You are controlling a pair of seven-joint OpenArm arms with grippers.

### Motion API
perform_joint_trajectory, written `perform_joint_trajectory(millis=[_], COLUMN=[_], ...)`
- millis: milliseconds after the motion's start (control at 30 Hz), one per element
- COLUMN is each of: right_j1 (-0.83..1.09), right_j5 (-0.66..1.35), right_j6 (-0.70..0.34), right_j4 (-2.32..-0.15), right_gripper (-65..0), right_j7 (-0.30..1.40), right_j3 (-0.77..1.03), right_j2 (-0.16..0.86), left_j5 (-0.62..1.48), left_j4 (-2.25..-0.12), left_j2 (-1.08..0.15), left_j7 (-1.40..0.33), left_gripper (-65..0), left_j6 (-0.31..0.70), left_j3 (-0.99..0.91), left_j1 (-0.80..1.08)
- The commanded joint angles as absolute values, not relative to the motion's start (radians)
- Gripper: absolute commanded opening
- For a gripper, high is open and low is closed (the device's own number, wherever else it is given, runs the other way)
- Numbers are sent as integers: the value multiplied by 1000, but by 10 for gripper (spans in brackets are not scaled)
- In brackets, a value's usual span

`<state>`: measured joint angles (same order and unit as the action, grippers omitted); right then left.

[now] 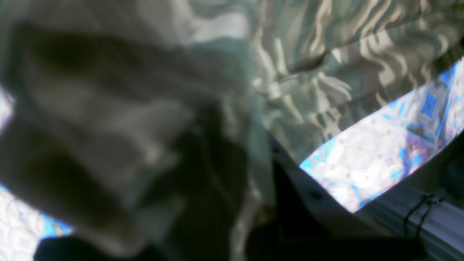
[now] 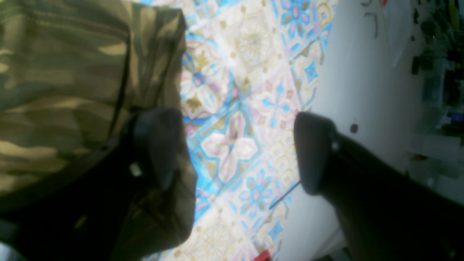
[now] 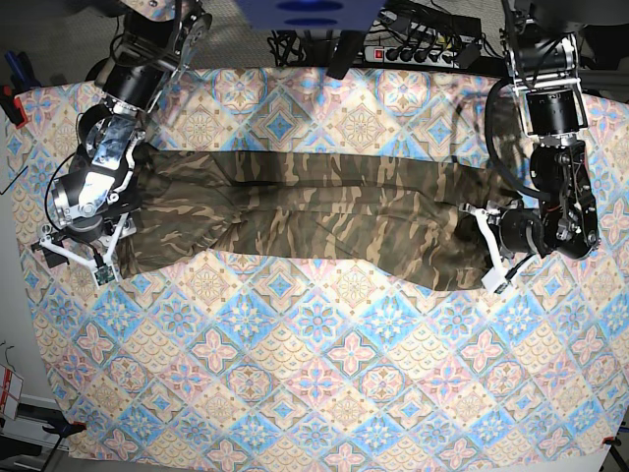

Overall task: Fold the T-shirt properly
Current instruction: 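Grasp the shirt end with the left gripper and pull it outward, then fold the held shirt end over toward the right gripper with the left gripper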

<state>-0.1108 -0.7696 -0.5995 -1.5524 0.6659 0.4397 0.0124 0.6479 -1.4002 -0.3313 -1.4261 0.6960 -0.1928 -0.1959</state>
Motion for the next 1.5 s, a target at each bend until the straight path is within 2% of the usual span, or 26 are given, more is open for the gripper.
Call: perform_joint_trajectory(millis=[0, 233, 567, 767, 967, 1100, 1333, 1467], right_j1=[-130, -130, -130, -130, -127, -124, -124, -122], right_j5=[-768, -768, -768, -768, -768, -768, -768, -768], right_j6=[-588, -588, -588, -588, -588, -588, -588, -588], right_j4=[-1569, -1569, -1572, -1575, -1580, -1580, -1580, -1578], right_gripper=[-169, -169, -169, -169, -169, -169, -169, -169], right_j7=[651, 650, 651, 650, 651, 651, 651, 650], right_j3=[446, 515, 561, 579, 581, 581, 581, 581], right_j2=[24, 24, 22, 22, 22, 22, 22, 22], left_j5=[679, 679, 677, 679, 679, 679, 685, 682], left_j4=[-1454, -1676, -1715, -1592, -1451, -1382, -1357, -1369], left_j2=[-318, -202, -113, -64, -51, -27, 1, 1], left_j7=[-1396, -1396, -1396, -1396, -1354, -1316, -1237, -1233], left_gripper=[-623, -623, -623, -623, -623, -622, -622, -622], left_j6=[698, 698, 698, 619, 611, 610, 483, 458], left_j3=[-191, -180, 154, 297, 463, 470, 473, 473], left_j1=[-226, -226, -228, -260, -295, -303, -320, -321])
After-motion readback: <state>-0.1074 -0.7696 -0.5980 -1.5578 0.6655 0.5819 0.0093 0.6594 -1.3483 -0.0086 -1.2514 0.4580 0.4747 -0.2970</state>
